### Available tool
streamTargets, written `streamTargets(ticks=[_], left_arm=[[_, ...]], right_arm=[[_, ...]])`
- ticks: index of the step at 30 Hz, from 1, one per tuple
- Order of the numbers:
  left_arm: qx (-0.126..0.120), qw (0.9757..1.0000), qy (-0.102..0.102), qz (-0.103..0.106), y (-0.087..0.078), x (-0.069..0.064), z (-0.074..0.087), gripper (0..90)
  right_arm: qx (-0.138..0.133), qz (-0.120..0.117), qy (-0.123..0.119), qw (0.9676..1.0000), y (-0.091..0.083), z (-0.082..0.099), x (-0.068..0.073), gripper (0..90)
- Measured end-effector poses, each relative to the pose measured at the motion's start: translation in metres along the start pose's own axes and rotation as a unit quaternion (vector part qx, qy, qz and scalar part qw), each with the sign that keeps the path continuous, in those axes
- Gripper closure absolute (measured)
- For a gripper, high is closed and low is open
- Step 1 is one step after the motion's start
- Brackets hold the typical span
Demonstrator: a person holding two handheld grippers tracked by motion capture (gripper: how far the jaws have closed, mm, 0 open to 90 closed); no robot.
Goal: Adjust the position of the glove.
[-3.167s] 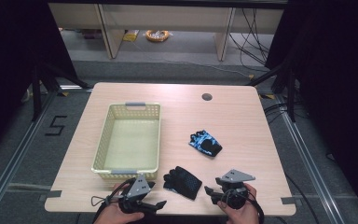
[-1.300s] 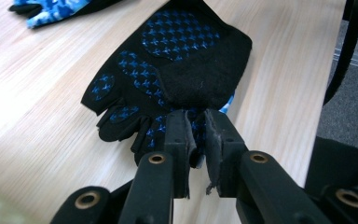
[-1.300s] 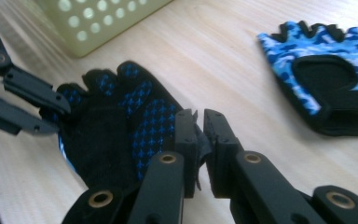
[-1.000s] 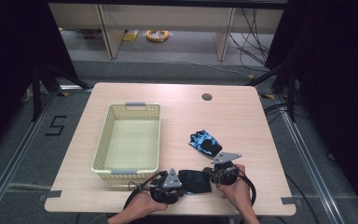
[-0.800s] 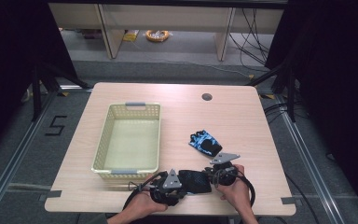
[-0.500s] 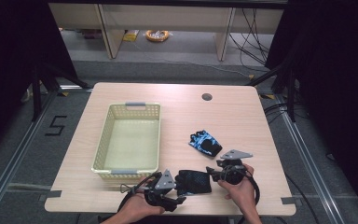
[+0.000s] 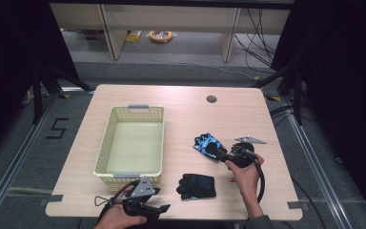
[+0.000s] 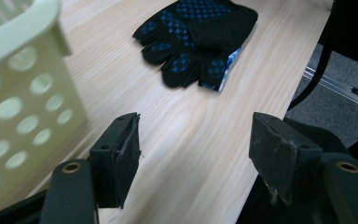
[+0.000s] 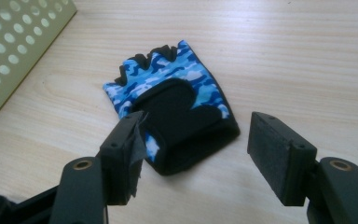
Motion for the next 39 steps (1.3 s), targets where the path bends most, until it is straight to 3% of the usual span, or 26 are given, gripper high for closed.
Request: streamTargets(ticks=[2,4,9,10,11,12,13,14,15,17,18,20,21,22,23,24,26,27,29,30,31,33,34,35,36,39], left_arm=[[0.002,1.0,0.006,-0.002,-0.002,0.003,0.003,33.2],[0.008,0.9999,0.012,-0.006,-0.003,0.005,0.006,33.2],[0.008,0.9999,0.001,-0.012,-0.003,0.006,0.008,33.2],[0.012,0.9998,0.016,-0.005,-0.004,0.006,0.008,33.1],[0.012,0.9998,0.016,-0.005,-0.004,0.006,0.008,32.9],[0.009,0.9999,0.001,-0.01,-0.002,0.004,0.009,32.8],[0.009,0.9999,0.001,-0.01,-0.002,0.004,0.009,32.8],[0.003,1.0,-0.004,-0.004,-0.001,0.002,0.009,32.8],[0.01,0.9999,0.013,-0.004,-0.002,0.004,0.009,32.8],[0.019,0.9996,0.021,-0.008,-0.002,0.005,0.01,32.8],[0.005,1.0,0.003,-0.003,0.0,0.002,0.009,32.7],[0.006,1.0,-0.006,-0.001,0.0,0.001,0.01,32.7],[0.008,1.0,-0.003,-0.002,0.0,0.001,0.01,32.7],[0.012,0.9999,0.012,-0.004,-0.001,0.002,0.01,32.7],[0.012,0.9999,0.012,-0.004,-0.001,0.002,0.01,32.7],[0.008,1.0,0.0,-0.003,-0.001,0.001,0.01,32.7],[0.013,0.9999,0.006,-0.007,-0.001,0.002,0.01,32.7],[0.015,0.9998,0.008,-0.009,-0.001,0.003,0.011,32.6],[0.012,0.9999,0.003,-0.007,0.0,0.002,0.011,32.6],[0.016,0.9997,0.019,-0.005,-0.001,0.004,0.011,32.6],[0.015,0.9997,0.018,-0.005,-0.001,0.004,0.011,32.7],[0.008,1.0,-0.001,-0.004,0.0,0.001,0.011,32.7],[0.01,0.9999,0.002,-0.007,0.0,0.002,0.011,32.7],[0.015,0.9998,0.007,-0.006,0.0,0.003,0.011,32.7],[0.016,0.9997,0.019,-0.005,0.0,0.004,0.011,32.8],[0.011,0.9999,0.011,-0.005,0.001,0.004,0.012,33.0]], right_arm=[[0.006,-0.005,0.012,0.9999,0.006,-0.001,0.003,39.2],[0.011,-0.004,0.005,0.9999,0.013,-0.001,0.007,41.9],[0.021,-0.004,0.014,0.9997,0.024,-0.002,0.01,42.8],[0.035,0.002,0.022,0.9991,0.027,-0.002,0.01,42.8],[0.035,0.002,0.022,0.9991,0.027,-0.002,0.01,42.8],[0.038,0.009,0.025,0.9989,0.031,-0.003,0.009,42.3],[0.038,0.009,0.025,0.9989,0.031,-0.003,0.009,42.3],[0.042,0.015,0.042,0.9981,0.033,-0.004,0.01,41.7],[0.04,0.021,0.033,0.9984,0.036,-0.004,0.007,40.9],[0.045,0.024,0.043,0.9978,0.041,-0.005,0.009,40.8],[0.053,0.04,0.024,0.9975,0.045,-0.005,0.006,40.9],[0.039,0.043,0.034,0.9977,0.049,-0.008,0.008,42.0],[0.039,0.043,0.034,0.9977,0.049,-0.008,0.008,42.0],[0.035,0.061,0.014,0.9974,0.054,-0.01,0.007,42.7],[0.035,0.061,0.014,0.9974,0.054,-0.01,0.007,42.7],[0.048,0.065,-0.006,0.9967,0.053,-0.01,0.008,43.5],[0.048,0.067,-0.009,0.9966,0.053,-0.01,0.009,44.3],[0.047,0.066,-0.009,0.9967,0.054,-0.01,0.009,45.2],[0.047,0.069,-0.034,0.996,0.053,-0.009,0.007,48.0],[0.045,0.062,-0.031,0.9966,0.053,-0.009,0.008,52.7],[0.037,0.058,-0.019,0.9974,0.053,-0.009,0.01,59.4],[0.039,0.049,-0.033,0.9975,0.052,-0.009,0.008,63.0],[0.034,0.047,-0.036,0.9977,0.052,-0.009,0.008,71.9],[0.03,0.057,-0.045,0.9969,0.052,-0.009,0.006,73.8],[0.026,0.049,-0.046,0.9974,0.051,-0.007,0.003,74.8],[0.025,0.039,-0.042,0.9981,0.051,-0.008,0.002,75.9]])
Point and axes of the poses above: each handheld gripper's, and its own axes: y roughly forward along the jaws, z roughly out of its underside, x roughly to its left, the point moved 4 cm from there along y, roughly forward along the jaws
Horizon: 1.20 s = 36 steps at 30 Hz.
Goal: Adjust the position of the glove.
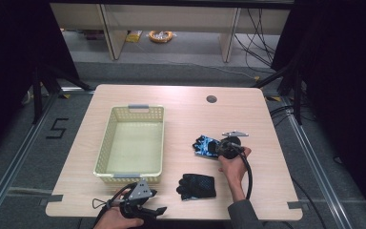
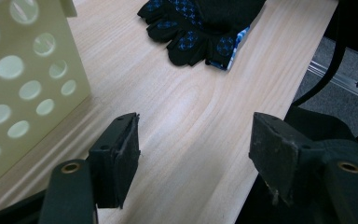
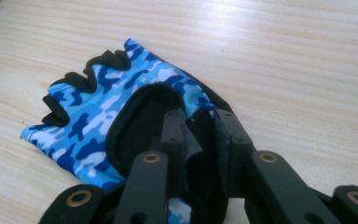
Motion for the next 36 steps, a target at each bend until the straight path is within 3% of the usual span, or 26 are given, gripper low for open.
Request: streamTargets(ticks=[2,3,6,8,9,11,14,15,17,20,22,23,26,27,29,30,31,32,33,35,36], left_arm=[[0.007,1.0,0.001,-0.003,0.0,0.002,0.001,33.1],[0.001,0.9999,-0.014,0.0,0.001,0.0,0.001,33.1],[0.008,1.0,-0.002,-0.002,0.0,0.003,0.001,33.1],[0.005,1.0,-0.008,-0.002,-0.001,0.004,0.0,33.0],[-0.004,0.9999,-0.012,-0.003,-0.001,0.004,0.0,33.0],[0.005,0.9999,-0.006,-0.007,-0.002,0.006,0.0,33.0],[-0.009,0.9999,-0.012,-0.003,-0.002,0.005,-0.002,32.7],[-0.009,0.9999,-0.011,-0.006,-0.003,0.005,-0.002,31.8],[-0.002,1.0,-0.001,-0.007,-0.005,0.006,-0.002,30.9],[-0.004,1.0,-0.005,-0.005,-0.006,0.005,-0.003,26.6],[-0.007,0.9999,-0.008,-0.007,-0.005,0.004,-0.003,25.7],[0.001,0.9999,-0.005,-0.011,-0.005,0.006,-0.003,24.6],[-0.005,0.9999,-0.009,-0.012,-0.005,0.006,-0.003,23.8],[-0.007,0.9998,-0.017,-0.011,-0.005,0.005,-0.003,23.7],[-0.001,0.9998,-0.004,-0.017,-0.006,0.009,-0.002,23.5],[-0.01,0.9994,-0.031,-0.014,-0.005,0.006,-0.002,23.5],[0.001,0.9998,-0.009,-0.018,-0.007,0.01,-0.002,23.3],[-0.002,0.9995,-0.022,-0.021,-0.007,0.01,-0.001,23.2],[-0.01,0.9996,-0.021,-0.018,-0.008,0.01,-0.002,23.2],[-0.004,0.9995,-0.025,-0.021,-0.009,0.011,-0.001,23.3],[-0.004,0.9996,-0.015,-0.022,-0.01,0.013,-0.001,23.3]], right_arm=[[0.0,0.004,0.003,1.0,0.0,0.0,-0.001,76.1],[-0.007,0.0,0.001,1.0,0.0,-0.001,0.0,76.2],[-0.011,-0.013,0.009,0.9998,-0.002,-0.003,0.002,76.3],[-0.016,-0.019,0.0,0.9997,-0.005,-0.005,0.002,76.3],[-0.014,-0.016,-0.009,0.9997,-0.007,-0.006,0.002,76.3],[-0.032,-0.039,0.009,0.9987,-0.014,-0.011,0.006,76.3],[-0.037,-0.043,0.008,0.9984,-0.019,-0.013,0.007,76.3],[-0.05,-0.055,0.007,0.9972,-0.028,-0.016,0.009,76.3],[-0.05,-0.06,0.008,0.9969,-0.032,-0.017,0.01,76.3],[-0.062,-0.065,-0.003,0.9959,-0.047,-0.021,0.012,76.3],[-0.072,-0.081,0.01,0.9941,-0.058,-0.019,0.017,76.2],[-0.072,-0.098,0.004,0.9926,-0.067,-0.016,0.019,76.2],[-0.072,-0.102,0.007,0.9921,-0.075,-0.012,0.021,76.1],[-0.08,-0.115,0.011,0.9901,-0.078,-0.01,0.024,76.1],[-0.082,-0.128,0.011,0.9883,-0.086,-0.004,0.029,76.1],[-0.082,-0.128,0.011,0.9883,-0.086,-0.004,0.029,76.1],[-0.082,-0.127,0.007,0.9886,-0.088,-0.002,0.031,76.1],[-0.08,-0.133,0.008,0.9879,-0.09,0.001,0.033,76.1],[-0.075,-0.139,0.004,0.9874,-0.095,0.006,0.038,76.0],[-0.072,-0.137,0.002,0.9879,-0.097,0.009,0.04,76.1],[-0.073,-0.139,-0.003,0.9876,-0.098,0.012,0.042,76.0]])
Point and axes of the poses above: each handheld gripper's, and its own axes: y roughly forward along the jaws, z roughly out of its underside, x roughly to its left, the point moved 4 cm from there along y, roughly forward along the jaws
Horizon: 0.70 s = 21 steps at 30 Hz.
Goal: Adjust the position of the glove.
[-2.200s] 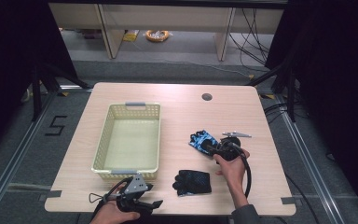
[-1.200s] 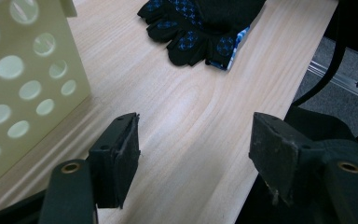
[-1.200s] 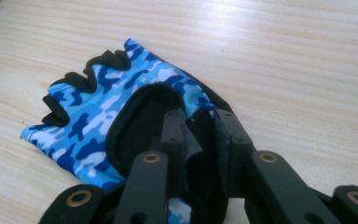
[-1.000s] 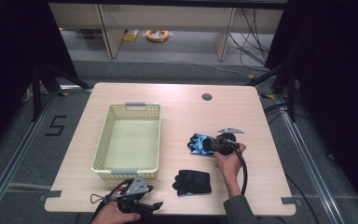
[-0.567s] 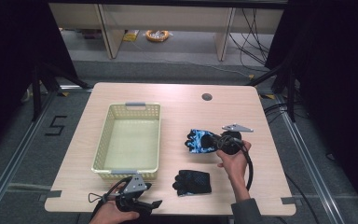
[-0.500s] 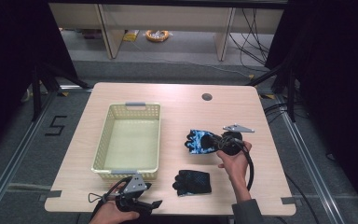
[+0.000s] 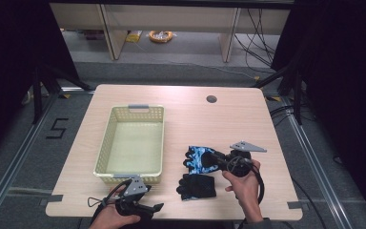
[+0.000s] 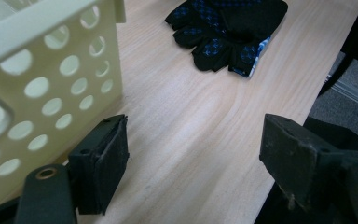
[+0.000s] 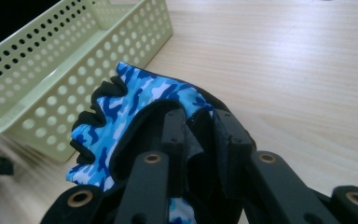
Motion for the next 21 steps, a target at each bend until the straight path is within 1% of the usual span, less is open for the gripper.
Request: streamTargets(ticks=[1,2,3,4,5,8,9,10,12,13,14,15,16,17,18,19,20,21], left_arm=[[-0.005,1.0,-0.007,0.004,0.0,-0.001,0.0,23.3],[-0.005,1.0,-0.007,0.004,0.0,-0.001,0.0,23.3],[-0.006,1.0,-0.006,0.004,-0.001,-0.001,0.0,23.3],[-0.006,1.0,-0.006,0.004,-0.001,-0.001,0.0,23.3],[-0.003,0.9999,-0.012,-0.003,-0.001,0.0,0.001,23.3],[-0.007,0.9999,-0.014,-0.003,0.0,-0.001,0.001,23.3],[-0.012,0.9999,-0.011,0.002,0.0,-0.001,0.0,23.3],[-0.009,0.9999,-0.006,0.002,0.0,-0.001,0.001,23.3],[-0.002,1.0,-0.002,0.002,-0.001,0.0,0.001,23.3],[-0.008,0.9999,-0.006,0.003,0.0,-0.001,0.001,23.3],[-0.008,0.9999,-0.006,0.003,0.0,-0.001,0.001,23.3],[-0.005,1.0,-0.005,0.003,0.0,-0.001,0.001,23.3],[0.004,1.0,0.005,-0.002,0.0,0.001,0.002,23.3],[-0.003,1.0,-0.005,0.003,0.001,-0.001,0.001,23.3],[-0.003,1.0,-0.005,0.003,0.001,-0.001,0.001,23.3],[-0.003,1.0,-0.004,0.003,0.001,-0.001,0.002,23.3],[-0.001,1.0,-0.008,0.003,0.001,-0.001,0.002,23.3],[0.0,1.0,-0.007,0.002,0.001,-0.001,0.002,23.2]], right_arm=[[-0.005,-0.006,0.003,1.0,-0.003,0.005,0.005,76.0],[-0.005,-0.006,0.003,1.0,-0.003,0.005,0.005,76.0],[-0.002,-0.011,0.004,0.9999,-0.007,0.009,0.01,76.0],[-0.002,-0.011,0.004,0.9999,-0.007,0.009,0.01,76.0],[-0.005,-0.016,0.004,0.9998,-0.009,0.012,0.014,76.0],[0.001,-0.015,0.001,0.9999,-0.012,0.018,0.017,75.9],[-0.001,-0.019,0.005,0.9998,-0.013,0.019,0.019,75.9],[0.001,-0.026,0.005,0.9996,-0.014,0.022,0.022,75.9],[0.001,-0.026,0.004,0.9997,-0.015,0.026,0.023,75.8],[0.008,-0.029,0.006,0.9995,-0.015,0.029,0.024,75.9],[0.008,-0.029,0.006,0.9995,-0.015,0.029,0.024,75.9],[0.007,-0.021,0.012,0.9997,-0.014,0.031,0.026,75.9],[0.013,-0.023,-0.001,0.9997,-0.015,0.033,0.025,75.9],[0.009,-0.029,0.004,0.9995,-0.015,0.036,0.027,75.8],[0.009,-0.029,0.004,0.9995,-0.015,0.036,0.027,75.8],[0.017,-0.032,0.015,0.9992,-0.014,0.039,0.03,75.8],[0.017,-0.032,0.015,0.9992,-0.014,0.039,0.03,75.8],[0.017,-0.022,-0.005,0.9996,-0.012,0.042,0.028,75.8]])
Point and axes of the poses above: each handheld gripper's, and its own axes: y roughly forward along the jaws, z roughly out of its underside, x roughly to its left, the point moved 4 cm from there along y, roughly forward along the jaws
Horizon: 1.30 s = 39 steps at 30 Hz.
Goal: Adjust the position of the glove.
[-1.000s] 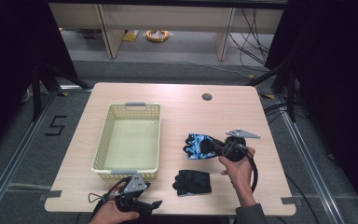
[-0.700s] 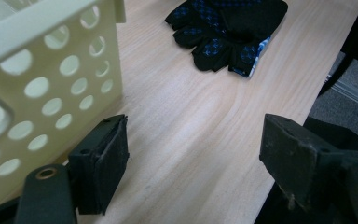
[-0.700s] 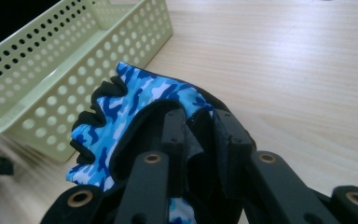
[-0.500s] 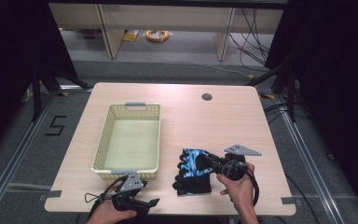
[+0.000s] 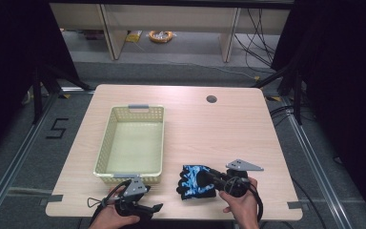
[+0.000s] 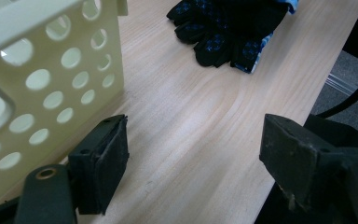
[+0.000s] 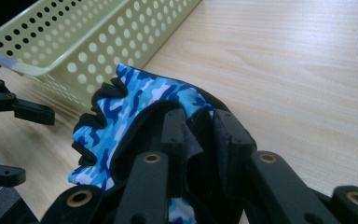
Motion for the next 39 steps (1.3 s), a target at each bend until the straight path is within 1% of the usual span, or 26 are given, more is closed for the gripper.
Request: streamTargets(ticks=[1,2,3,4,7,9,11,12,14,15,16,17,18,19,23,25,26,27,28,29,30,32,35,36,38,39], left_arm=[[0.0,1.0,0.0,0.0,0.0,0.0,0.0,23.1],[0.005,1.0,0.004,0.0,-0.001,0.001,0.0,23.1],[0.0,1.0,-0.001,0.001,0.0,0.0,0.0,23.1],[0.005,1.0,-0.004,-0.004,0.0,-0.001,0.001,23.2],[0.009,1.0,0.0,-0.003,0.001,-0.001,0.002,23.3],[0.01,0.9999,0.01,-0.001,0.0,0.0,0.001,23.3],[0.01,0.9999,0.013,0.001,0.0,0.0,0.001,23.3],[0.01,0.9999,0.011,-0.002,0.001,0.0,0.001,23.2],[0.002,1.0,0.001,0.003,0.001,-0.002,0.001,23.3],[0.01,0.9999,0.01,-0.001,0.001,0.0,0.001,23.3],[0.008,0.9999,0.011,0.002,0.001,-0.001,0.001,23.3],[0.001,1.0,0.003,0.006,0.001,-0.002,0.001,23.3],[-0.002,1.0,-0.007,0.002,0.002,-0.004,0.001,23.2],[-0.002,1.0,-0.007,0.002,0.002,-0.004,0.001,23.2],[0.008,0.9999,0.009,0.006,0.001,-0.003,0.002,23.2],[0.002,1.0,0.002,0.006,0.003,-0.004,0.002,23.3],[0.002,1.0,0.006,0.007,0.003,-0.004,0.002,23.3],[0.003,0.9999,0.007,0.008,0.003,-0.004,0.002,23.3],[0.004,0.9999,-0.003,0.009,0.003,-0.005,0.003,23.2],[0.004,0.9999,-0.003,0.009,0.003,-0.005,0.003,23.2],[0.003,0.9999,0.007,0.008,0.003,-0.004,0.002,23.3],[0.011,0.9999,0.006,0.004,0.003,-0.003,0.003,23.3],[0.01,0.9999,0.006,0.003,0.003,-0.003,0.003,23.3],[0.002,1.0,-0.003,0.008,0.004,-0.005,0.002,23.3],[0.002,0.9999,-0.004,0.009,0.004,-0.005,0.003,23.3],[0.004,1.0,-0.001,0.009,0.003,-0.005,0.003,23.3]], right_arm=[[0.0,0.0,0.0,1.0,0.0,0.0,0.0,75.8],[0.0,-0.006,0.024,0.9997,0.0,0.002,0.005,75.8],[0.005,-0.008,0.02,0.9998,-0.001,0.003,0.004,75.8],[0.013,-0.008,0.026,0.9995,0.0,0.005,0.005,75.7],[0.011,-0.008,0.021,0.9997,0.003,0.007,0.005,75.7],[0.012,-0.005,0.028,0.9995,0.005,0.009,0.006,75.6],[0.016,-0.013,0.025,0.9995,0.005,0.01,0.007,75.5],[0.017,-0.005,0.008,0.9998,0.007,0.011,0.005,75.5],[0.019,-0.005,0.011,0.9997,0.008,0.011,0.005,75.4],[0.024,-0.005,0.026,0.9994,0.008,0.012,0.007,75.4],[0.018,-0.008,0.03,0.9993,0.01,0.013,0.008,75.4],[0.023,-0.01,0.027,0.9993,0.01,0.013,0.008,75.3],[0.02,-0.01,0.011,0.9997,0.012,0.014,0.006,75.2],[0.02,-0.01,0.011,0.9997,0.012,0.014,0.006,75.2],[0.028,-0.008,0.012,0.9995,0.014,0.017,0.003,74.9],[0.029,-0.003,0.017,0.9994,0.015,0.018,0.001,74.6],[0.041,0.001,0.039,0.9984,0.014,0.02,0.004,74.3],[0.032,-0.003,0.021,0.9992,0.016,0.02,0.0,74.1],[0.037,0.001,0.021,0.9991,0.017,0.021,0.0,73.8],[0.037,0.001,0.021,0.9991,0.017,0.021,0.0,73.8],[0.045,0.011,0.016,0.9988,0.018,0.022,0.001,72.8],[0.044,0.01,0.014,0.9989,0.02,0.023,-0.002,71.4],[0.051,0.018,0.013,0.9984,0.02,0.025,-0.003,69.2],[0.052,0.018,0.012,0.9984,0.02,0.025,-0.003,67.9],[0.06,0.017,0.023,0.9978,0.02,0.026,-0.002,65.0],[0.057,0.021,0.013,0.9981,0.021,0.026,-0.004,63.2]])
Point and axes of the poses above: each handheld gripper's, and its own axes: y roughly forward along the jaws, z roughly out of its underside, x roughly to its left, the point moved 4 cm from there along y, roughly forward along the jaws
